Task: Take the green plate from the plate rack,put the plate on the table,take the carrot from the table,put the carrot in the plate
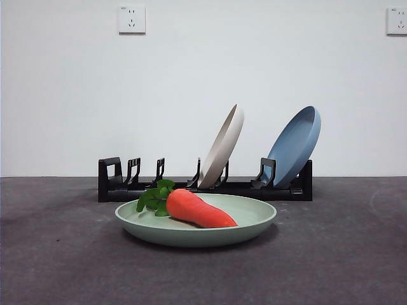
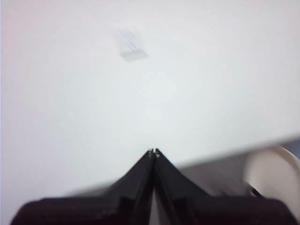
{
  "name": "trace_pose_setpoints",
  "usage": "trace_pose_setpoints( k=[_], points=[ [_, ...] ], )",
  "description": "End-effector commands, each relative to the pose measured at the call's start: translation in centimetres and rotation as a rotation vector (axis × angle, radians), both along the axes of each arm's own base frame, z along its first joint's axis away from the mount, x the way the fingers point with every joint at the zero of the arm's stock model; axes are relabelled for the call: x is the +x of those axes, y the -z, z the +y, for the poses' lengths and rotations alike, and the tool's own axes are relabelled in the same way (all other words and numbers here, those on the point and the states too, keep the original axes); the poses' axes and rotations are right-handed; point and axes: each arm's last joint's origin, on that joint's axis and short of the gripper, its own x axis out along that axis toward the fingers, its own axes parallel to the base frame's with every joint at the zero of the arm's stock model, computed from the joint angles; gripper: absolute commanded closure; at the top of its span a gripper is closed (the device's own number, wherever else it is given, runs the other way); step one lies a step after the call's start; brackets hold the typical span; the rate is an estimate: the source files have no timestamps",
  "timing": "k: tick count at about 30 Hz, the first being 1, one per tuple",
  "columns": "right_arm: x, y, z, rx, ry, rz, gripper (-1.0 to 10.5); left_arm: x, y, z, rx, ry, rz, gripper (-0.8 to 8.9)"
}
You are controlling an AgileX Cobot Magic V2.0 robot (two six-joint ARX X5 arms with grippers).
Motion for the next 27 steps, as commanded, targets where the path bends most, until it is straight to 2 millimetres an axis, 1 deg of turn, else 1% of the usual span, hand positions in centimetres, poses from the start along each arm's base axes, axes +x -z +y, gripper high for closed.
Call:
trace_pose_setpoints(
  k=[1,4,6,8,13,16,19,22,27],
  points=[
    [0.0,0.0,0.0,0.002,0.004,0.001,9.5,0.0,1.5,0.4,0.043,-0.063,-0.082,8.17],
    [0.0,0.0,0.0,0.003,0.004,0.001,9.5,0.1,3.7,0.8,0.032,-0.115,-0.168,8.17],
    [0.0,0.0,0.0,0.002,0.004,0.001,9.5,0.5,5.9,1.0,0.024,-0.146,-0.209,8.17],
    [0.0,0.0,0.0,0.002,0.005,0.001,9.5,0.9,8.5,1.2,0.019,-0.173,-0.215,8.17],
    [0.0,0.0,0.0,0.002,0.004,0.001,9.5,2.0,14.5,1.6,-0.019,-0.209,-0.133,8.17],
    [0.0,0.0,0.0,0.002,0.005,0.001,9.5,2.3,17.9,1.7,-0.037,-0.215,-0.074,8.17],
    [0.0,0.0,0.0,0.002,0.005,0.001,9.5,2.5,20.8,1.7,-0.063,-0.214,-0.032,8.17],
    [0.0,0.0,0.0,0.002,0.005,0.001,9.5,2.5,23.0,1.7,-0.091,-0.211,-0.005,8.17],
    [0.0,0.0,0.0,0.002,0.005,0.001,9.5,2.6,25.4,1.6,-0.125,-0.187,0.035,8.17]
  ],
)
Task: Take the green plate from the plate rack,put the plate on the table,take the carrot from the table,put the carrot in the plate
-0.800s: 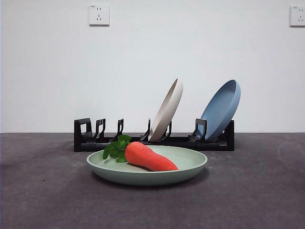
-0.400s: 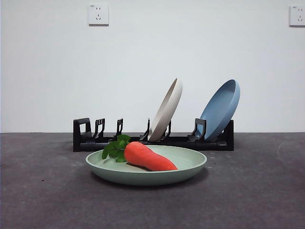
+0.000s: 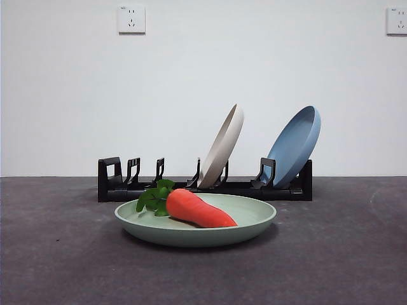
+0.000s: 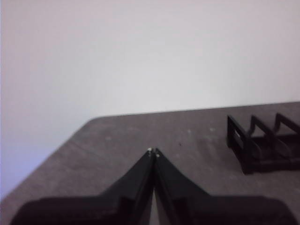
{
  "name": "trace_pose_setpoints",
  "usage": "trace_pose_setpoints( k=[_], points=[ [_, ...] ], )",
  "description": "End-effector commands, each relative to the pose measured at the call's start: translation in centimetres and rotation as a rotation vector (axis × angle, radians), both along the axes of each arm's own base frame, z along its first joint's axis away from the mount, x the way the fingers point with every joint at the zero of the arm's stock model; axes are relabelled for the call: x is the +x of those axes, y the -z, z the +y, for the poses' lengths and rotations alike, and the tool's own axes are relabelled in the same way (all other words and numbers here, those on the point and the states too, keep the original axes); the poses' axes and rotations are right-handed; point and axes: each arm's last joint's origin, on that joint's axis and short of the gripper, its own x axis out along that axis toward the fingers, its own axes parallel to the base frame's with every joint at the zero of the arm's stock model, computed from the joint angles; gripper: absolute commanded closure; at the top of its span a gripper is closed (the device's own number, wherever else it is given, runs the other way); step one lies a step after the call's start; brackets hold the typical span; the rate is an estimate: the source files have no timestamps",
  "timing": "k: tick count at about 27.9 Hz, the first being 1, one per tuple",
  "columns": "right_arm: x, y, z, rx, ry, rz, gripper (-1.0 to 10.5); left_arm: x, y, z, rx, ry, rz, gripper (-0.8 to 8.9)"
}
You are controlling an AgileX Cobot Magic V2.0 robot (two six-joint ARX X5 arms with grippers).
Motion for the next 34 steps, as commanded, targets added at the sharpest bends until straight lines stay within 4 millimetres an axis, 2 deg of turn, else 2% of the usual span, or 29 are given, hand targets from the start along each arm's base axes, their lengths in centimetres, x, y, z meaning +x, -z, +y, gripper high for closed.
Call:
trace_pose_setpoints(
  k=[1,12,16,34],
  points=[
    [0.0,0.0,0.0,0.002,0.005,0.001,9.5,0.0,1.0,0.0,-0.034,0.022,0.02,8.17],
    [0.0,0.0,0.0,0.002,0.005,0.001,9.5,-0.2,3.4,-0.3,-0.082,0.095,0.259,8.17],
    [0.0,0.0,0.0,0.002,0.004,0.001,9.5,-0.2,3.4,-0.4,-0.101,0.142,0.258,8.17],
    [0.0,0.0,0.0,0.002,0.005,0.001,9.5,-0.2,3.4,-0.4,-0.11,0.135,0.254,8.17]
  ],
)
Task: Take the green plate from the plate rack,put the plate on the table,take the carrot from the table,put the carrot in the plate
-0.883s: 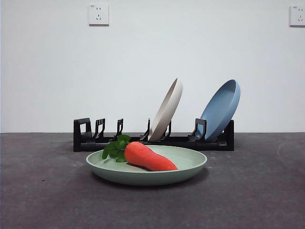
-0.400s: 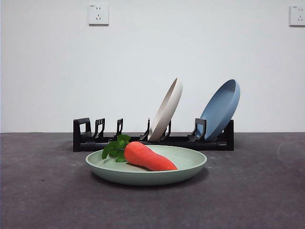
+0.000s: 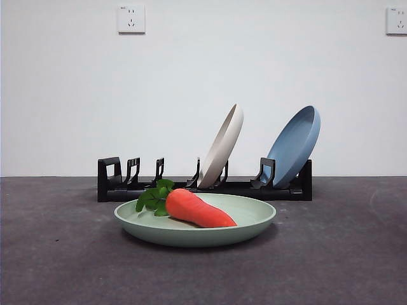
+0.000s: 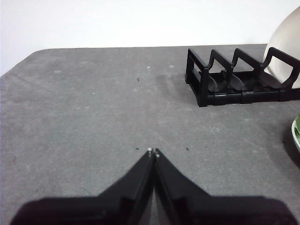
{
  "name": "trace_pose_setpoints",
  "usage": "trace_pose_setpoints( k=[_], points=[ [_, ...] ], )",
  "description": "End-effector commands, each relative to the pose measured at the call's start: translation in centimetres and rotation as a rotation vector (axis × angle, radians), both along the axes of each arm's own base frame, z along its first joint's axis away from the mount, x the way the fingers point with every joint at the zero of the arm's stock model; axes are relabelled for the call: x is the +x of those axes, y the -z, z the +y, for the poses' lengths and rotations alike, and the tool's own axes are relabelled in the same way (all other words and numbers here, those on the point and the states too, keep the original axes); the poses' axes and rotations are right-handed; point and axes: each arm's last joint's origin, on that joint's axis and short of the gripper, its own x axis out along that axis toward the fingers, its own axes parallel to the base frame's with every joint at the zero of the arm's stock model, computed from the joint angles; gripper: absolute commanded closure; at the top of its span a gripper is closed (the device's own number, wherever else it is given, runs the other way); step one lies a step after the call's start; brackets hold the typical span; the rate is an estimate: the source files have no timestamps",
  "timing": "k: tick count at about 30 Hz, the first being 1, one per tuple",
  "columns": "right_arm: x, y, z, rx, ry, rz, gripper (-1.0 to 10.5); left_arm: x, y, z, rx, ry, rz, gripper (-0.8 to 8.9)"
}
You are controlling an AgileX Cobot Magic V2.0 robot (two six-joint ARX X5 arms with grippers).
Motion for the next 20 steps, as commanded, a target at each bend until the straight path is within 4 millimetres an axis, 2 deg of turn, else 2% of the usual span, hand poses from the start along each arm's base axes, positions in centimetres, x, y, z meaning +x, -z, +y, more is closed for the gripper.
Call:
trace_pose_setpoints(
  k=[1,6,11,16,20],
  points=[
    [0.0,0.0,0.0,0.002,0.005,0.001,9.5,0.0,0.4,0.0,-0.008,-0.003,0.008,8.17],
    [0.0,0.0,0.0,0.002,0.006,-0.001,9.5,0.0,0.4,0.0,-0.008,-0.003,0.009,8.17],
    [-0.1,-0.5,-1.2,-0.016,0.027,-0.147,9.5,0.0,0.4,0.0,-0.008,-0.002,0.008,8.17],
    [0.3,-0.9,-3.2,0.082,0.232,-0.341,9.5,0.0,0.4,0.0,-0.008,-0.002,0.009,8.17],
    [0.4,0.5,-4.5,0.119,0.378,-0.475,9.5,0.0,0.4,0.0,-0.008,-0.002,0.008,8.17]
  ],
)
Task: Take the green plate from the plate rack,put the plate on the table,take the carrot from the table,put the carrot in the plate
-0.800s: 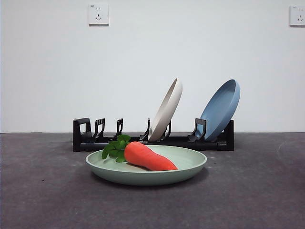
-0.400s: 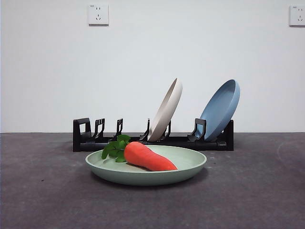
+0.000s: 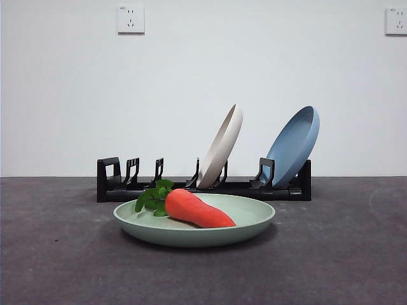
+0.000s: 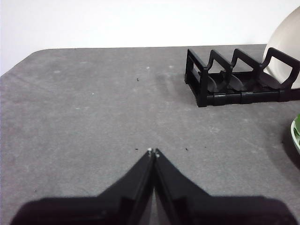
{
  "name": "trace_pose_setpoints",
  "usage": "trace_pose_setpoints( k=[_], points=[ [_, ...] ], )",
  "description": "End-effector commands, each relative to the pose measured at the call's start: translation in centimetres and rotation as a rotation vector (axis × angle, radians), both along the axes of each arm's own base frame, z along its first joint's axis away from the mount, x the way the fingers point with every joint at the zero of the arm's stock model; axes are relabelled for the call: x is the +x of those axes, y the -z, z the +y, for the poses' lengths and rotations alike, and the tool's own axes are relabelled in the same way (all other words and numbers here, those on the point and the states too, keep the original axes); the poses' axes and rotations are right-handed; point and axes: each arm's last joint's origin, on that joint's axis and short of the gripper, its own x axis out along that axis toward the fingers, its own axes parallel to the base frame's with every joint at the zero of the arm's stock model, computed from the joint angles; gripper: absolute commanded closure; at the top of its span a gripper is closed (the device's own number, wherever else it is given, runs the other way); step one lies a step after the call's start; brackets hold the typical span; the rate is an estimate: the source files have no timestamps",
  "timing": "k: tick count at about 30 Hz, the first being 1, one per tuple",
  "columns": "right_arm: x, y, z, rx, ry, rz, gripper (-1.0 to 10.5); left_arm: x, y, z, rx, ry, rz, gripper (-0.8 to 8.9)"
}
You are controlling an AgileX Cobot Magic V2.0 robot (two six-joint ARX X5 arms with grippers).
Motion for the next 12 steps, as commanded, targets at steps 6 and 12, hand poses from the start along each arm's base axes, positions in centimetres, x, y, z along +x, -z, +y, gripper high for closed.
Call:
trace_pose_setpoints(
  k=[6,12],
  points=[
    [0.7,5.2,-1.4,0.052,0.18,-0.237,9.5,0.0,0.4,0.0,-0.008,-0.002,0.008,8.17],
    [1.4,9.9,-1.8,0.06,0.233,-0.302,9.5,0.0,0.4,0.0,-0.008,-0.002,0.008,8.17]
  ],
)
